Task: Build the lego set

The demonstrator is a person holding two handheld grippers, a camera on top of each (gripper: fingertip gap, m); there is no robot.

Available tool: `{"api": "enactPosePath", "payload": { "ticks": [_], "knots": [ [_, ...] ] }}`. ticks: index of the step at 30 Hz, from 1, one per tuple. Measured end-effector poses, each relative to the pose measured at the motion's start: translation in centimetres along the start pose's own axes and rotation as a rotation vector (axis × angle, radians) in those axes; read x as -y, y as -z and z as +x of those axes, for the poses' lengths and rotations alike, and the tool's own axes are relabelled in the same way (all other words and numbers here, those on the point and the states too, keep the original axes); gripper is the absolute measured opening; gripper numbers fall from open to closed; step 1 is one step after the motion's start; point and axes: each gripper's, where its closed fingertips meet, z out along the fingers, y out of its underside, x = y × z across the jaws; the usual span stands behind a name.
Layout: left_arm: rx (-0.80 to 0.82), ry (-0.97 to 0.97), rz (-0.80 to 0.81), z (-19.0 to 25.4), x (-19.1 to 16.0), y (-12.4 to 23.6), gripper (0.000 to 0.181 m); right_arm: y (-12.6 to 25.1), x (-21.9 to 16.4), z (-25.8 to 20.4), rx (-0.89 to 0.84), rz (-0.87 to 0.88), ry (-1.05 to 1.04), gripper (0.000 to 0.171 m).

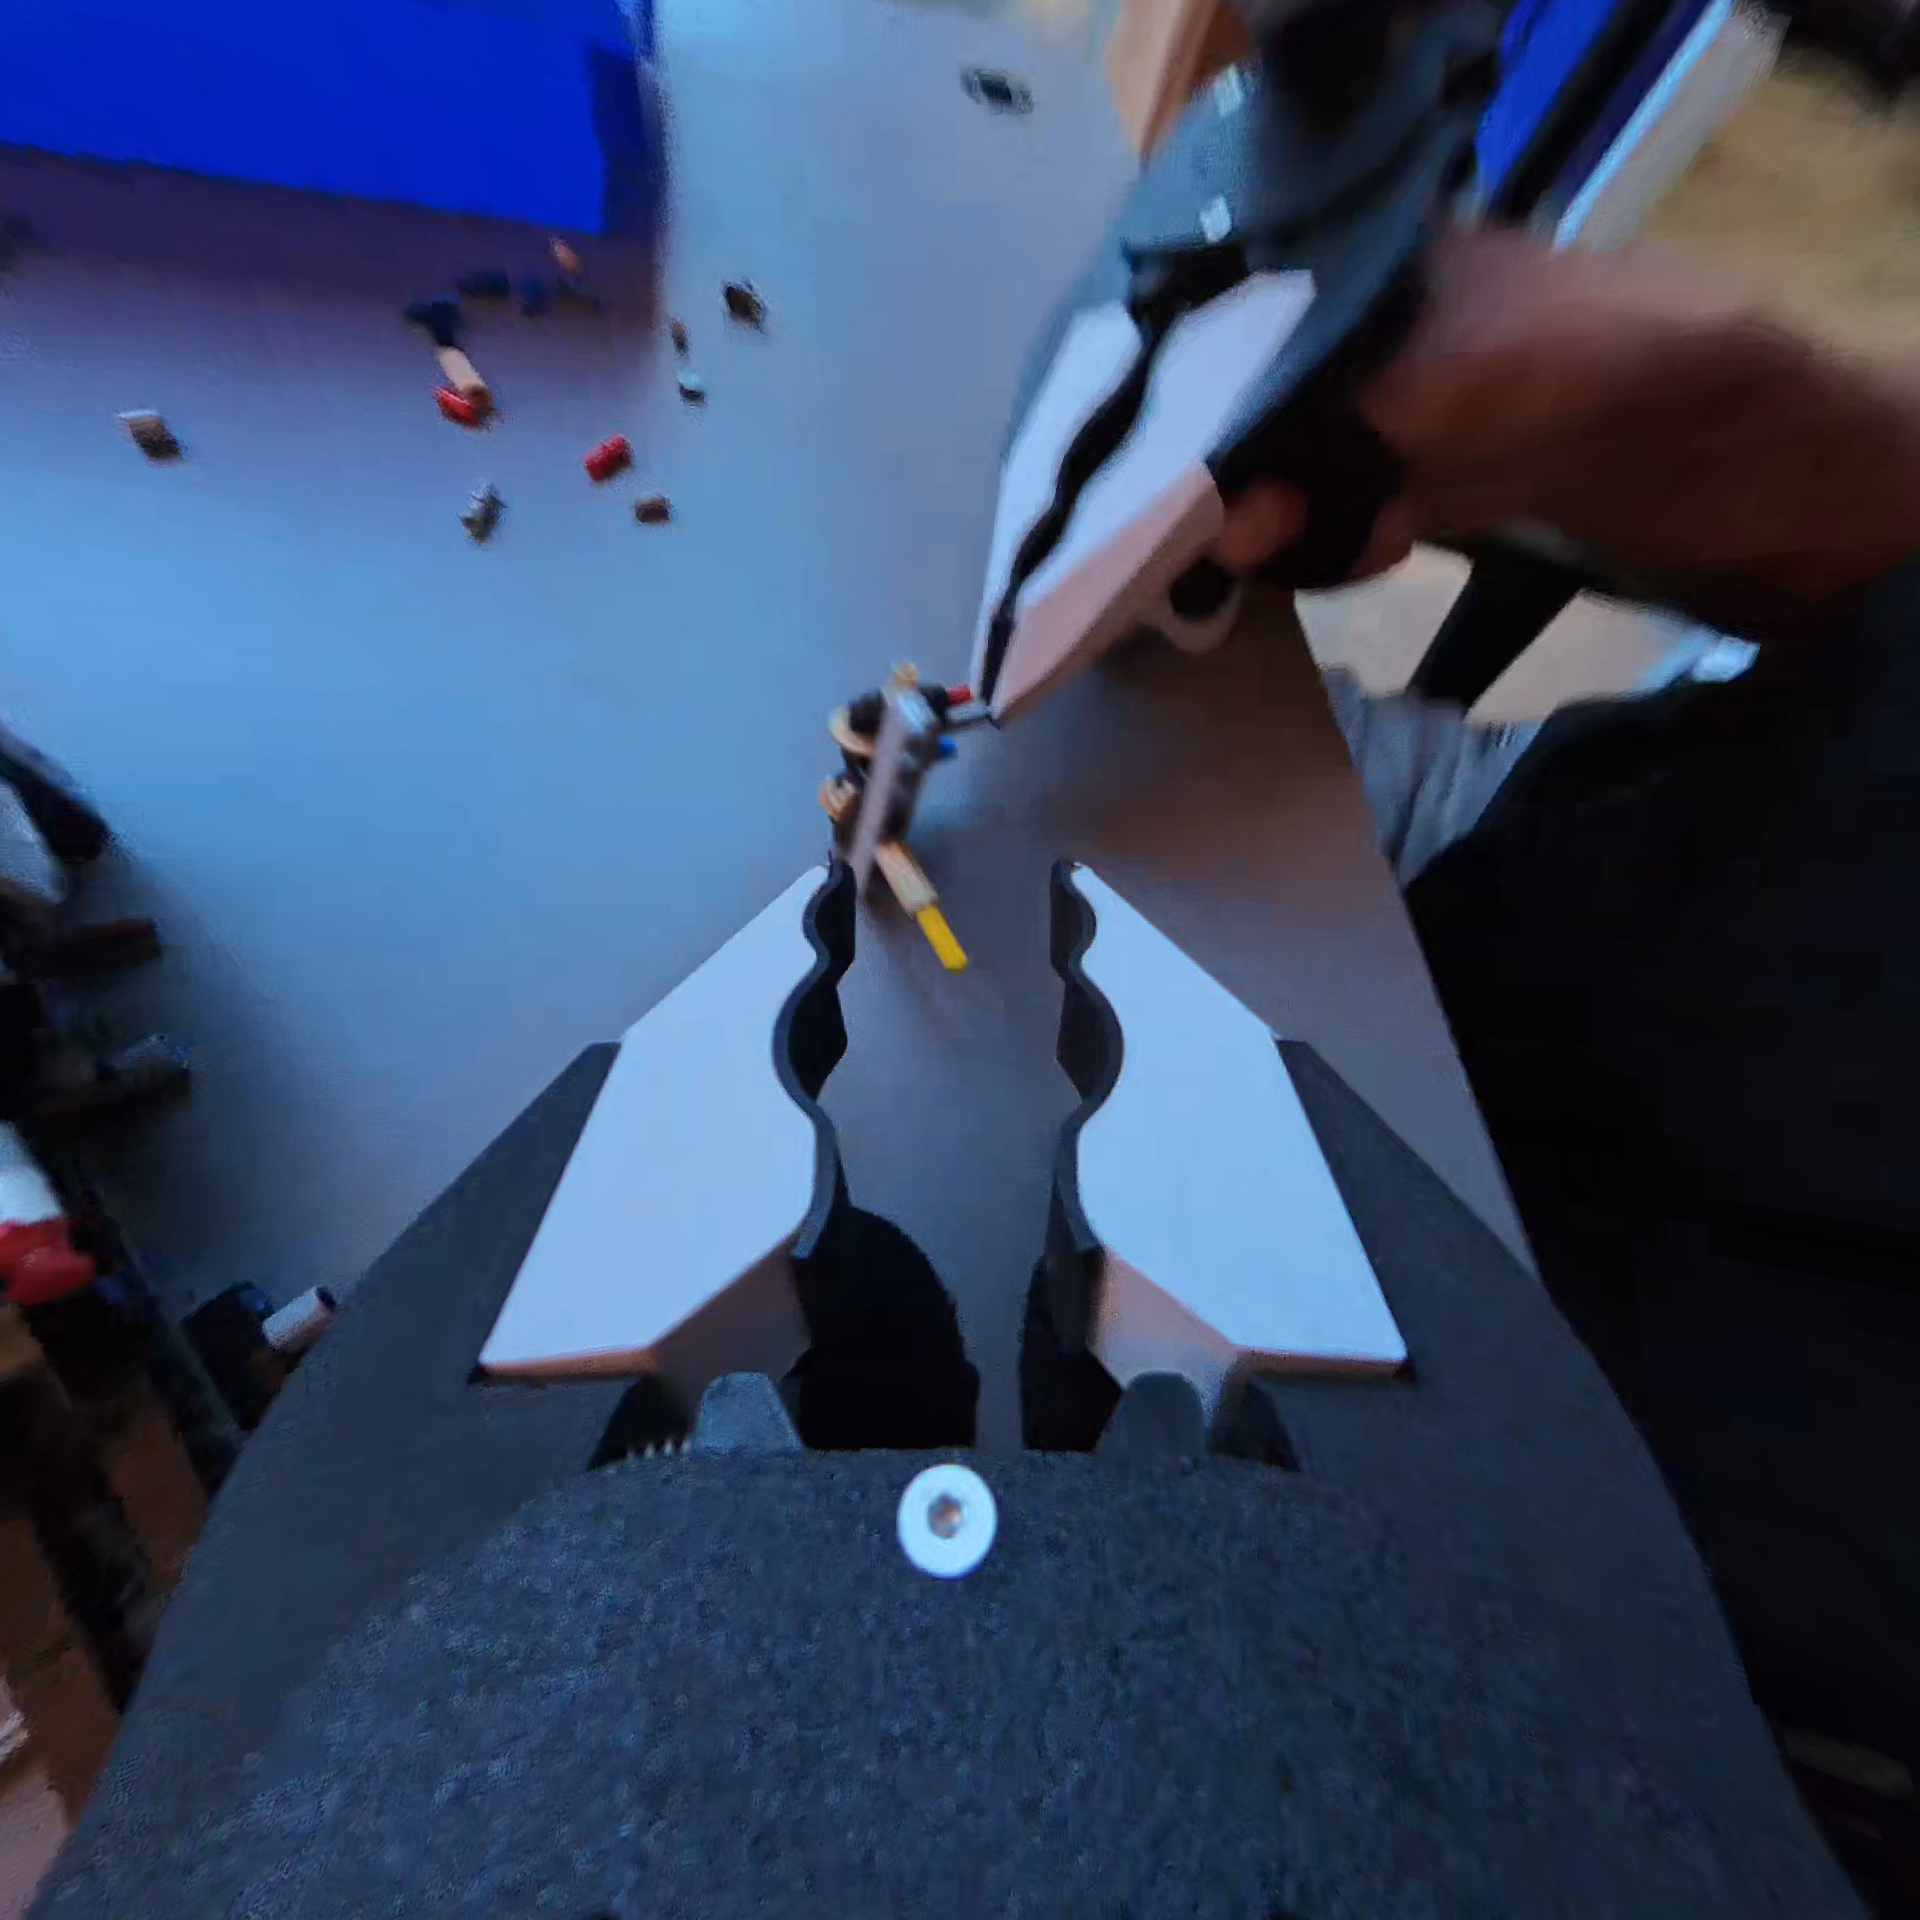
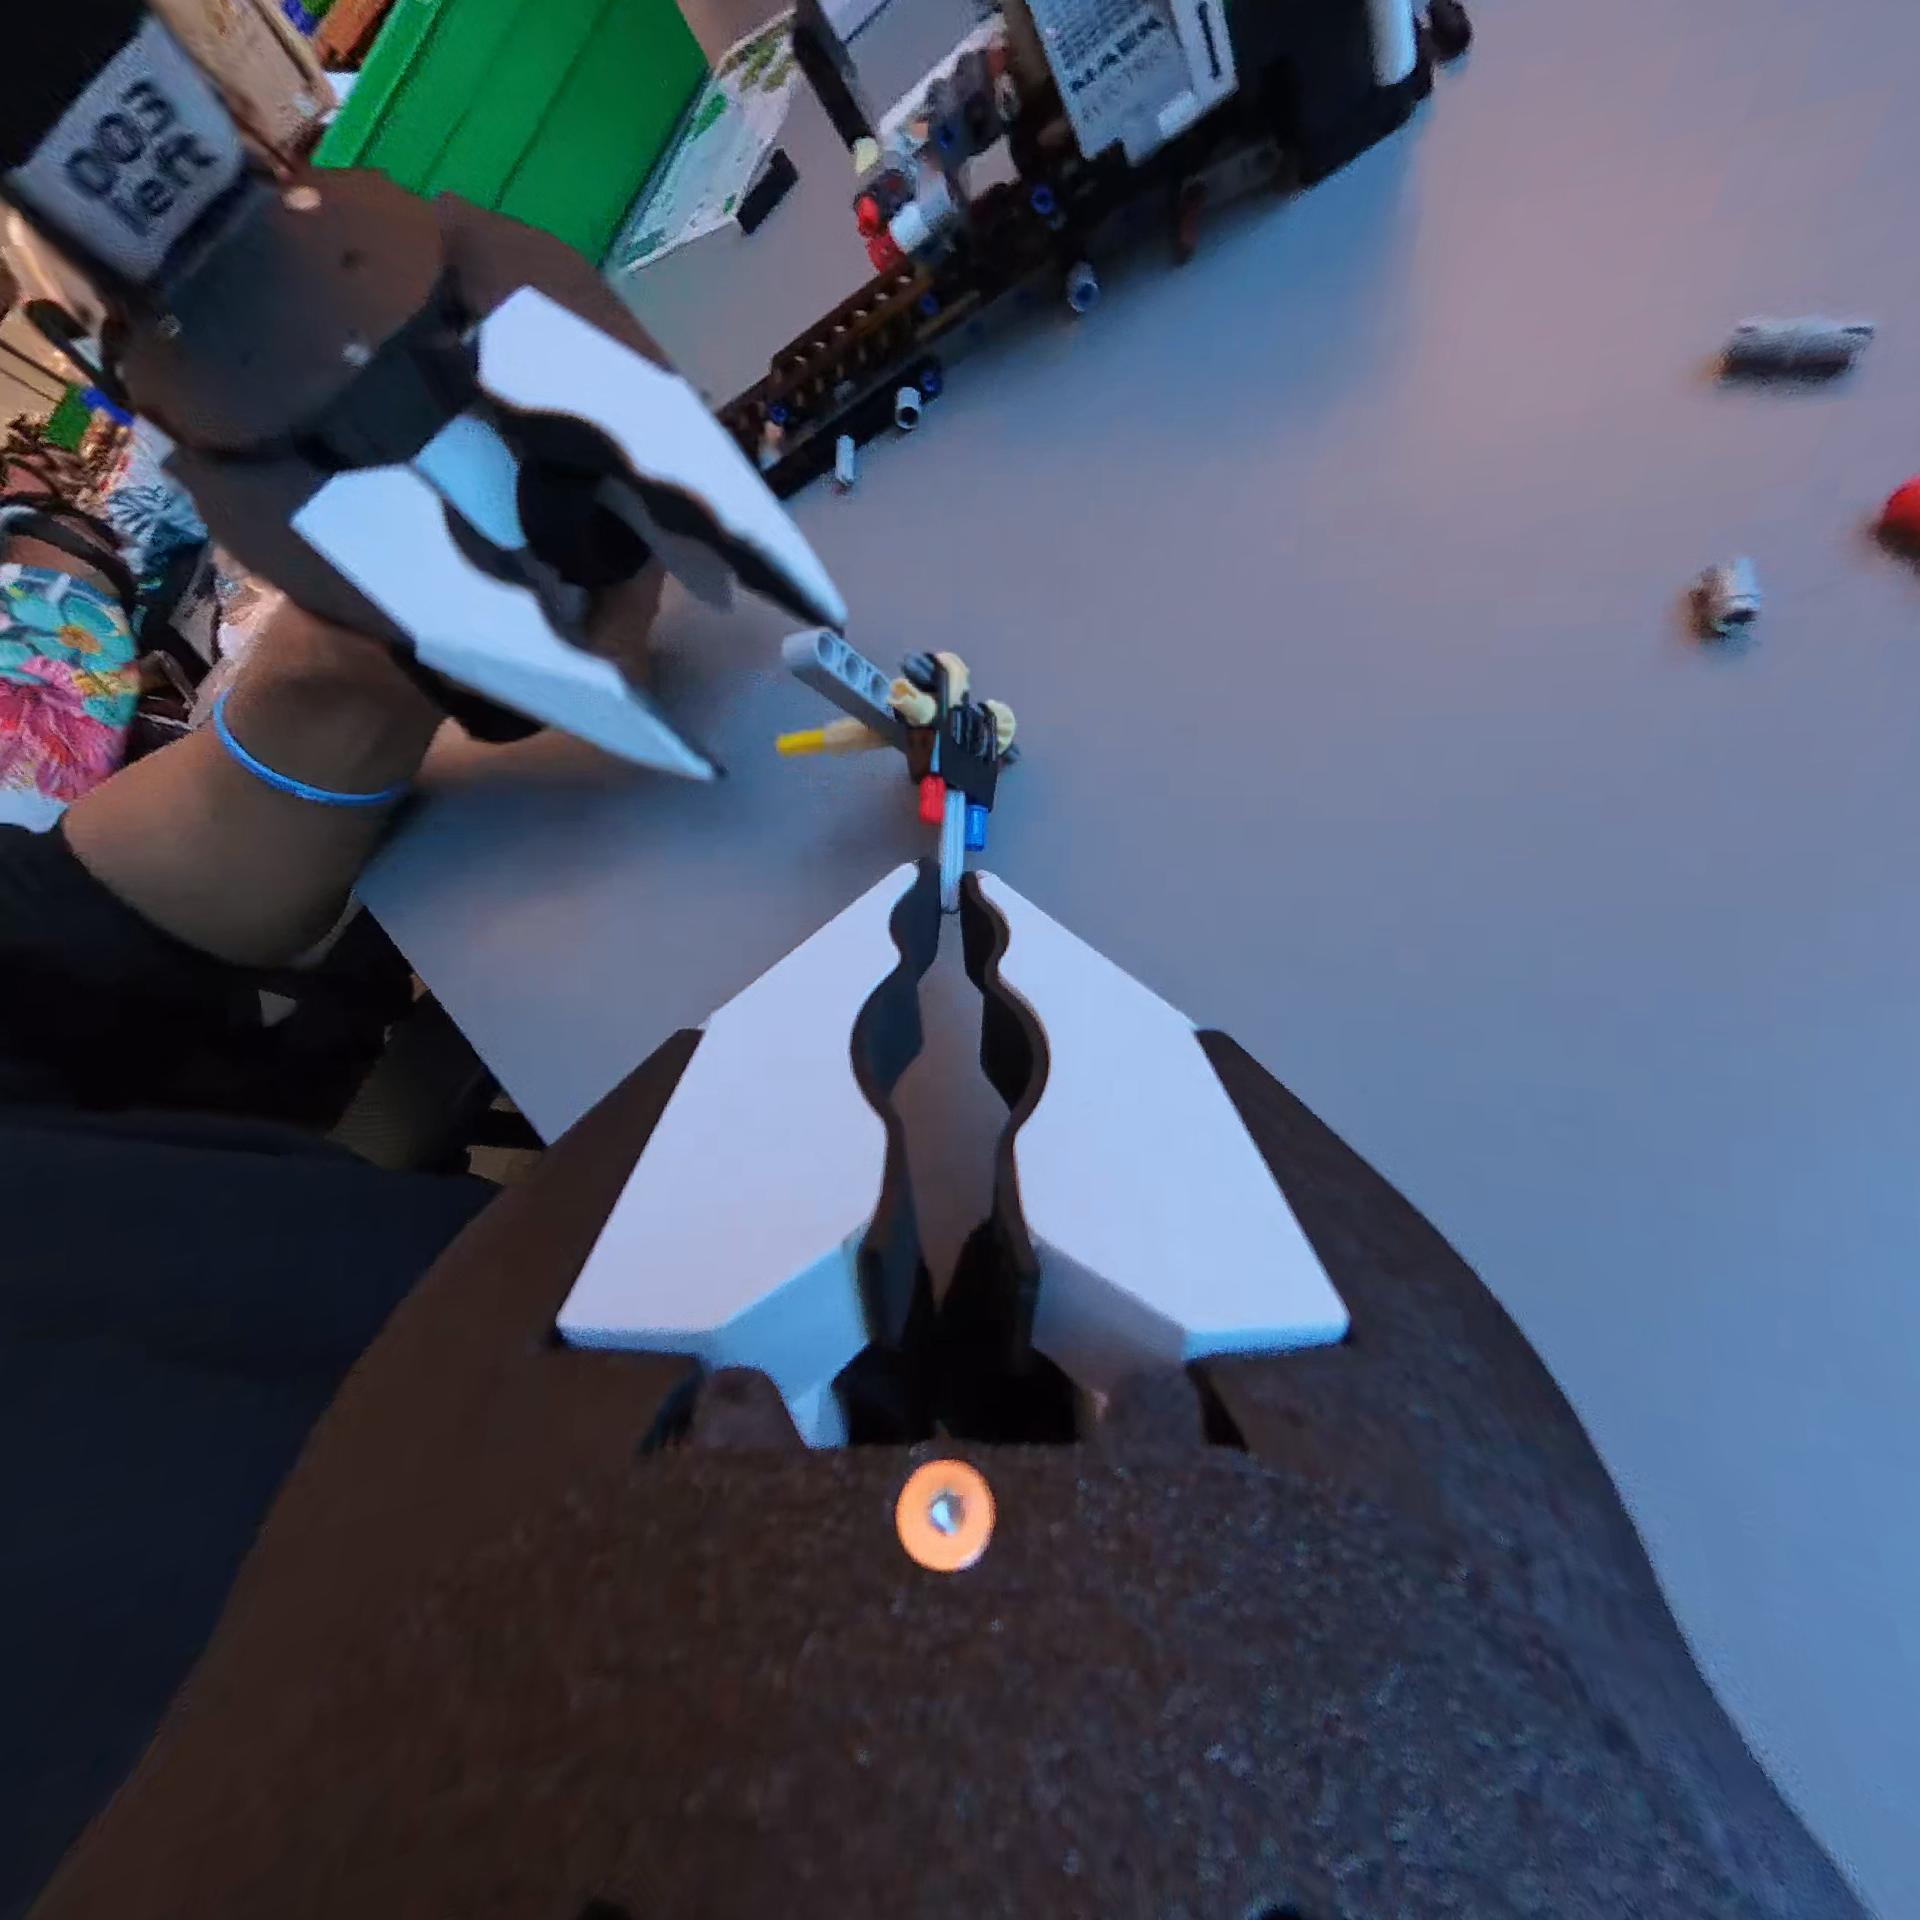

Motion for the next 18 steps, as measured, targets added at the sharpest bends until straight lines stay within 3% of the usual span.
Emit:
{"api": "enactPosePath", "payload": {
  "ticks": [3, 10, 15, 18],
  "knots": [
    [0.024, -0.098, -0.091, 0.7, -1.2, -0.8, 0.025, 0.0, -0.2, 0.2, 0.002, -0.017, -0.001, 0.003],
    [0.155, -0.112, -0.117, -1.1, -1.6, -0.9, 0.005, 0.1, -0.2, 0.2, 0.020, -0.018, -0.016, 0.003],
    [-0.030, 0.124, -0.070, -0.6, -0.1, 0.1, 0.004, 0.5, -1.5, -0.8, 0.060, -0.093, 0.010, 0.003],
    [-0.081, 0.173, -0.184, -0.4, -0.2, -0.1, 0.003, 0.7, -2.2, -1.2, 0.057, -0.150, 0.056, 0.003]
  ]
}}
